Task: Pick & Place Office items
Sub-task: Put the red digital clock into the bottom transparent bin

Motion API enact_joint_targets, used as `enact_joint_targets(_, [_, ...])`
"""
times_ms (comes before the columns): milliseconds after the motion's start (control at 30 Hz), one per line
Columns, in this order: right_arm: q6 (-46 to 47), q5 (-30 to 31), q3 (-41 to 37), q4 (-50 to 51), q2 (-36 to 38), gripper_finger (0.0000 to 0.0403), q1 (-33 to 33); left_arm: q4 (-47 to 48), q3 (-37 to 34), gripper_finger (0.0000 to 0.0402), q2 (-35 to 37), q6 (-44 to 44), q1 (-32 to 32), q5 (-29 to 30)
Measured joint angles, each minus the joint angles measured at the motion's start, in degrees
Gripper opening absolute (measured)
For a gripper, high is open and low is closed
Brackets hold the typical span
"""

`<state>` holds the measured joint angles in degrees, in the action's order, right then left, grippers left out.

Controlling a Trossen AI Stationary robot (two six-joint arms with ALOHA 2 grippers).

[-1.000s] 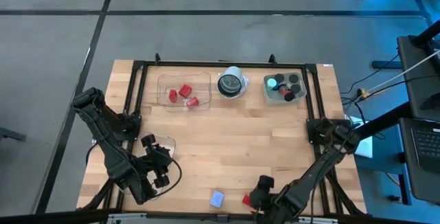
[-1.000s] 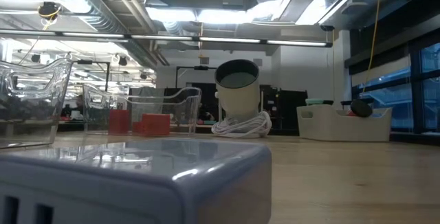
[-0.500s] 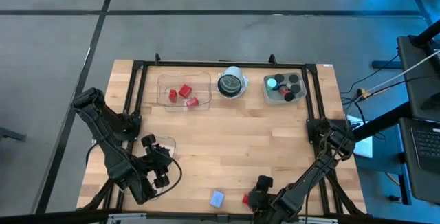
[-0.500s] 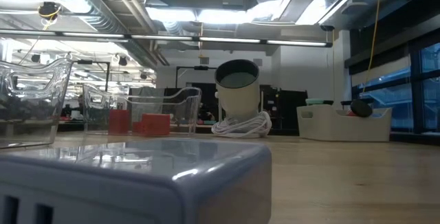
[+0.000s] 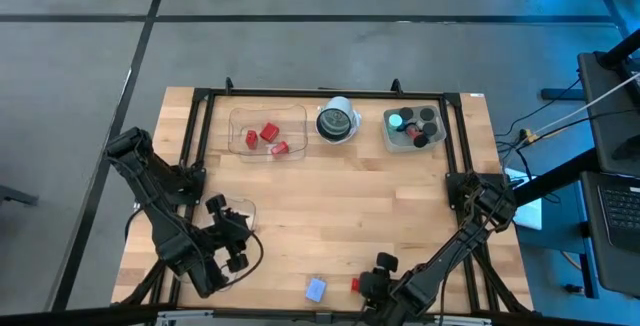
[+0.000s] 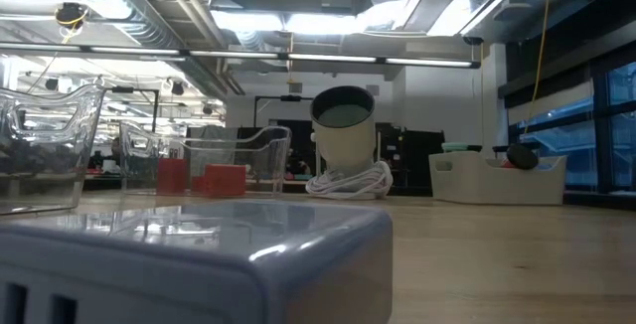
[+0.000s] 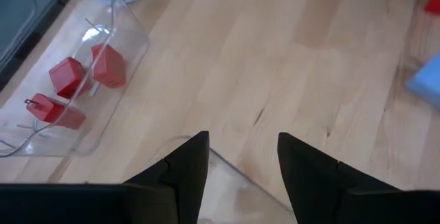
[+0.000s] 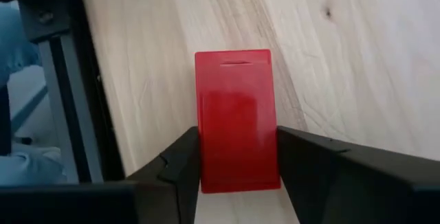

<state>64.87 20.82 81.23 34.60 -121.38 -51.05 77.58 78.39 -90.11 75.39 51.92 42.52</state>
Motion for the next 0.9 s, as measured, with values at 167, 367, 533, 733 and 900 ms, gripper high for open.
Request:
enact_joint_targets(167, [2.87, -0.48, -0.15, -0.33, 1.22, 0.0154, 0.84, -0.06, 0.0, 0.0183, 0.0, 6.54, -1.92, 1.51])
enact_joint_targets(367, [0.05, 4.83, -0.14, -0.41, 7.03, 0.0154, 3.21, -5.74, 0.0, 0.0212, 0.0, 4.75, -5.96, 0.34])
enact_joint_targets(533, [-10.9, 11.93, -0.11, -0.38, 13.39, 0.0154, 6.06, -18.63, 0.0, 0.0237, 0.0, -4.26, -9.96, -1.65])
enact_joint_targets(733, [-31.9, 22.9, -0.11, -0.4, 18.18, 0.0154, 8.96, -35.5, 0.0, 0.0251, 0.0, -8.97, -14.88, -0.23])
enact_joint_targets(900, [-43.17, 28.83, -0.11, -0.37, 19.48, 0.0154, 11.62, -46.35, 0.0, 0.0248, 0.0, -13.87, -19.05, -1.96])
